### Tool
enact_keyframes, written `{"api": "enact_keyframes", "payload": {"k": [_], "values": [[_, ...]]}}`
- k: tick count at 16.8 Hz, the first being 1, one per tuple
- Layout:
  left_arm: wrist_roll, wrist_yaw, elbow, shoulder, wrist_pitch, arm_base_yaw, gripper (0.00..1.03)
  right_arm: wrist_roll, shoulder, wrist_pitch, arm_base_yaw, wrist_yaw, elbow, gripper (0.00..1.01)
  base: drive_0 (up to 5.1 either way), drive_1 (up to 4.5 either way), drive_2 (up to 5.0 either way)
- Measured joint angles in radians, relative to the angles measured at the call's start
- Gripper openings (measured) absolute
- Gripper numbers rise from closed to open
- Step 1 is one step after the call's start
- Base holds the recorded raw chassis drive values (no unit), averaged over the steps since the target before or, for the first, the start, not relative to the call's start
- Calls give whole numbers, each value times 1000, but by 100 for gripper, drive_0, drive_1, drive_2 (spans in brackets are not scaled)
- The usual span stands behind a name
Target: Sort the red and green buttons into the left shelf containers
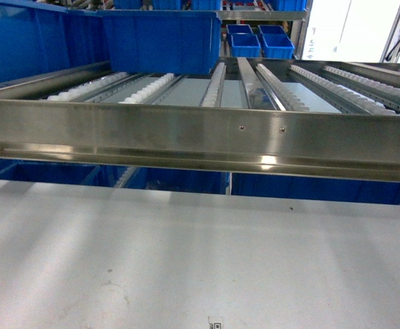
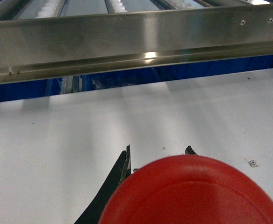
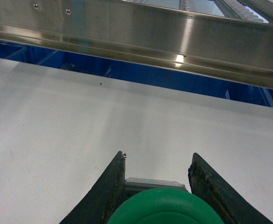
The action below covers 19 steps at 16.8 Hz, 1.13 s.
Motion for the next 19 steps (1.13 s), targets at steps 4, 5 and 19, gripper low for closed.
{"api": "enact_keyframes", "payload": {"k": [4,5,19], "values": [[14,-23,-2,-4,24,-34,27,0,0,0,0,0,0,35,-83,44,44],[14,-23,-2,-5,24,-34,27,0,0,0,0,0,0,35,-330,174,174],[14,-26,-2,-5,25,-34,27,0,0,1,0,1,0,35,-469,227,266]]}}
